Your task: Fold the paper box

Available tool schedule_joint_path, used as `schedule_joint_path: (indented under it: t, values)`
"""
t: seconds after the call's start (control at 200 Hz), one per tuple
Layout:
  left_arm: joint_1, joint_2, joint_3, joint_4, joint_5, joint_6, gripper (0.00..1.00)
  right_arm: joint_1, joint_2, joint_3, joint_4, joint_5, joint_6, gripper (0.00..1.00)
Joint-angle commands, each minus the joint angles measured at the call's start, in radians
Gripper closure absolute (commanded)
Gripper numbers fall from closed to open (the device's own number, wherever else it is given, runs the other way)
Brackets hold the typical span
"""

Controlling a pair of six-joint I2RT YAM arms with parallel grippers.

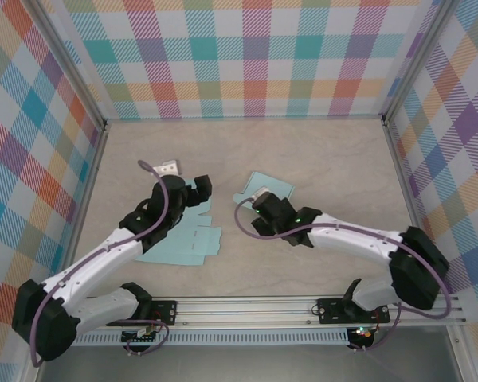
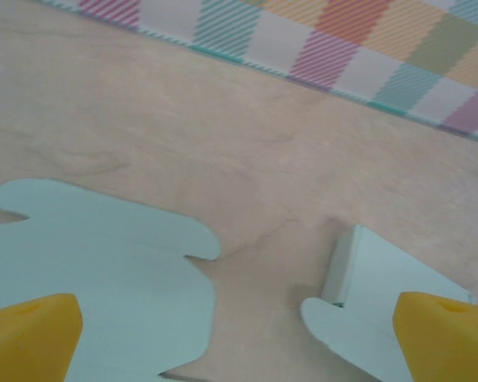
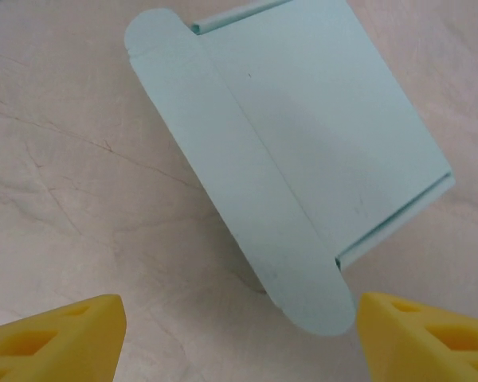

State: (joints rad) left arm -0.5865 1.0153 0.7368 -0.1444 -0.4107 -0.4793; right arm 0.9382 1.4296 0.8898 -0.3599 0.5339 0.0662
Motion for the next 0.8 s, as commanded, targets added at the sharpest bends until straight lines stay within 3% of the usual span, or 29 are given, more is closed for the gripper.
schedule_joint_path:
  t: [0.0, 0.32, 0.54, 0.795]
  values:
    - [0.004, -0.099, -0.056, -0.084, -0.150, -0.084, 0.00, 0.013, 0.080, 0.053, 0.040, 0.116, -0.108, 0.23]
    - [0.005, -0.337, -0.176, -0.141, -0.247, -0.117, 0.00, 0.036, 0.326, 0.151, 0.126, 0.243, -0.268, 0.20]
    - [0.005, -0.385, -0.189, -0.209, -0.254, -0.134, 0.00, 0.030, 0.436, 0.175, 0.253, 0.324, -0.378, 0.14]
    - [0.005, -0.408, -0.200, -0.241, -0.270, -0.143, 0.00, -0.009, 0.525, 0.206, 0.338, 0.381, -0.418, 0.15]
